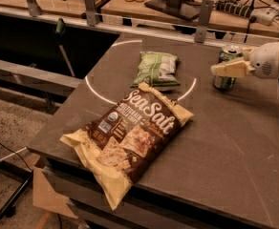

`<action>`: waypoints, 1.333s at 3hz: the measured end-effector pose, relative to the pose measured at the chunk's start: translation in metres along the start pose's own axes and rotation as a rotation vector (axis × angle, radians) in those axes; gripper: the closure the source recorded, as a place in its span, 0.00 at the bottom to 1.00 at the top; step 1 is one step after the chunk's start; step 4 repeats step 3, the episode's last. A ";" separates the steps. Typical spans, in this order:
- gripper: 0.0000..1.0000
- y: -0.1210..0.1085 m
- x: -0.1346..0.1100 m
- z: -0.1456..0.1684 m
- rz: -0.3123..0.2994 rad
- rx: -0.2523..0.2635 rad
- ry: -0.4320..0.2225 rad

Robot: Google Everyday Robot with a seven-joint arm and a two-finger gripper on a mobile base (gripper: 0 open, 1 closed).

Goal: Pick green can

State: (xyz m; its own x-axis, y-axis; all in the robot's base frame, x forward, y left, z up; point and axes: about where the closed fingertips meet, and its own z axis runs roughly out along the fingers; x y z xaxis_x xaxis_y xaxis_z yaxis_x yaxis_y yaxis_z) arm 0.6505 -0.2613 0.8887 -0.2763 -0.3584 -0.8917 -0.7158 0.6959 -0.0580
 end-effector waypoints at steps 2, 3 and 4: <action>1.00 0.024 -0.087 -0.009 -0.149 -0.023 -0.142; 1.00 0.025 -0.089 -0.009 -0.152 -0.023 -0.143; 1.00 0.025 -0.089 -0.009 -0.152 -0.023 -0.143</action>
Offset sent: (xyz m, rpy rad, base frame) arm -0.0025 0.0591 0.1187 0.0078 -0.2546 0.1339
